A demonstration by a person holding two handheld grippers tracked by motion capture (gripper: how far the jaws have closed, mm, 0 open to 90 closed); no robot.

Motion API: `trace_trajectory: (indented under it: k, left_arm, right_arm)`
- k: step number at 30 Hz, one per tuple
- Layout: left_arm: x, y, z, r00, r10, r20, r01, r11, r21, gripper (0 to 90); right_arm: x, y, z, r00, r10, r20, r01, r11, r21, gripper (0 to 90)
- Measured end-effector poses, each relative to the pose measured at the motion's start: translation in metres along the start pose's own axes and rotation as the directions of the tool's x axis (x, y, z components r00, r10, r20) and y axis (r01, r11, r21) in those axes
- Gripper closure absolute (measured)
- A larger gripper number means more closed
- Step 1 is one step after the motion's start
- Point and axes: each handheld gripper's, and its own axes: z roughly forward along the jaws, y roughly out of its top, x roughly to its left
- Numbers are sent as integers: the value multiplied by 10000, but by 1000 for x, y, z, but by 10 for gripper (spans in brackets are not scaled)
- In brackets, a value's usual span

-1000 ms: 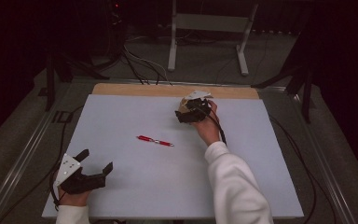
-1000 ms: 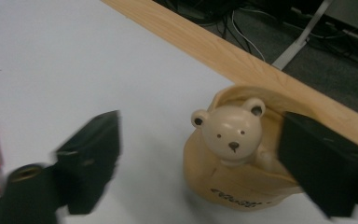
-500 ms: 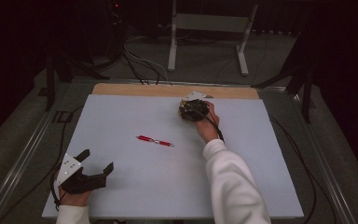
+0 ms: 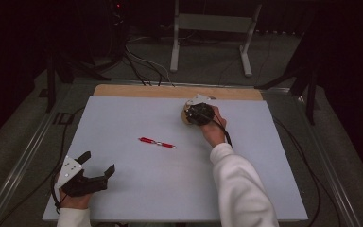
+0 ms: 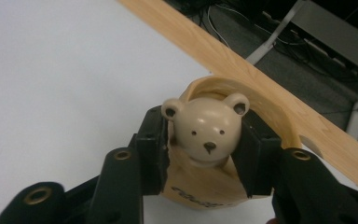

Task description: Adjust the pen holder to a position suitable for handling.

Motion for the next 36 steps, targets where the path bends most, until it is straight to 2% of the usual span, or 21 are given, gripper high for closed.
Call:
trace_trajectory:
  k: [1,6,12,17,20,23,24,30,33,34,36]
  left_arm:
    - [0,0,0,10000,3,-4,-3,10000,11,3]
    - [-1,0,1,10000,26,27,-26,10000,18,3]
    - [-1,0,1,10000,22,3,-22,10000,46,3]
    - [-1,-1,2,10000,24,13,-24,10000,75,3]
    - [-1,-1,2,10000,34,9,-34,9999,109,3]
    - [-1,-1,2,10000,26,3,-26,9999,106,3]
    - [-2,-1,2,10000,10,4,-10,9999,114,3]
    - [-2,-1,3,10000,-33,17,33,9999,112,3]
    - [-2,-2,3,10000,-61,9,61,9999,130,3]
    - [-2,-2,3,10000,-88,1,88,9999,136,3]
    - [-2,-2,3,9999,-112,4,112,9998,145,3]
  right_arm:
    - [4,-2,-7,9999,-152,-20,152,9999,41,631]
    - [10,-9,-21,9978,-595,-282,598,9981,119,632]
    - [14,-13,-32,9964,-609,-597,628,9975,317,632]
    - [19,-19,-49,9919,-708,-1058,756,9963,418,632]
    - [28,-24,-65,9845,-875,-1521,957,9942,480,632]
    - [31,-25,-69,9824,-940,-1615,1036,9933,517,632]
    - [41,-28,-81,9753,-1138,-1894,1263,9904,556,632]
    - [57,-35,-100,9645,-1476,-2188,1653,9841,649,631]
    - [58,-36,-103,9619,-1410,-2343,1588,9855,590,631]
    - [60,-38,-104,9569,-1567,-2444,1729,9839,462,629]
    - [60,-39,-103,9561,-1517,-2506,1663,9854,379,619]
